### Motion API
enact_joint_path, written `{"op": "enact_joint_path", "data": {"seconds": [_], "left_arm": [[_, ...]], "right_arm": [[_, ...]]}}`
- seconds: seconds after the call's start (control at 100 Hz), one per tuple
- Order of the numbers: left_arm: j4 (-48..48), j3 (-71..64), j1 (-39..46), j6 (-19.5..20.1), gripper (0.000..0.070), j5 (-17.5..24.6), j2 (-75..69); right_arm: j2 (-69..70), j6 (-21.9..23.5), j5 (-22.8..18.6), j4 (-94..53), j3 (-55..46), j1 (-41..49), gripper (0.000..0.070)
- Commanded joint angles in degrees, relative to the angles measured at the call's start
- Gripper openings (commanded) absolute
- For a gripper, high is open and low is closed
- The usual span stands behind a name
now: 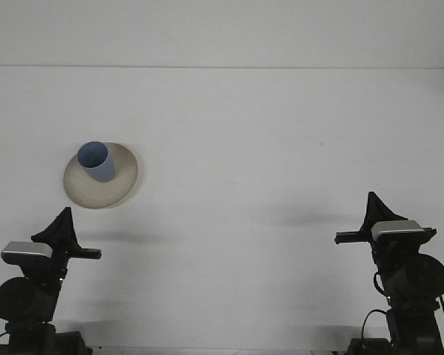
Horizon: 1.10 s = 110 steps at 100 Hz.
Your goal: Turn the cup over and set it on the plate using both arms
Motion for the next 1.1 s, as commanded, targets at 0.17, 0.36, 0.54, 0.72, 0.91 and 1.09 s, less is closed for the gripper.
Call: {"op": "enact_joint_path", "data": {"seconds": [0.17, 0.36, 0.54, 0.72, 0.91, 1.09], "left_arm": [[1.31, -13.05, -1.66, -0.42, 0.0014, -0.98, -12.24], [0.68, -16.87, -1.75, -1.9, 0.0014, -1.25, -13.75], [2.91, -16.87, -1.77, -1.64, 0.0014, -1.42, -13.73], [2.71, -16.83, -1.77, -1.62, 0.0014, -1.42, -13.62], [2.71, -16.83, -1.77, -1.62, 0.0014, -1.42, -13.64], [2.71, -16.83, -1.77, -1.62, 0.0014, -1.42, -13.64]], "right_arm": [[0.07, 0.39, -0.09, 0.5, 0.13, 0.02, 0.0], [0.04, 0.39, -0.09, 0.59, 0.13, 0.02, 0.0], [0.07, 0.39, -0.09, 0.92, 0.13, 0.02, 0.0], [0.07, 0.39, -0.09, 0.92, 0.13, 0.02, 0.0], [0.07, 0.39, -0.09, 0.92, 0.13, 0.02, 0.0], [0.07, 0.39, -0.09, 0.92, 0.13, 0.02, 0.0]]}}
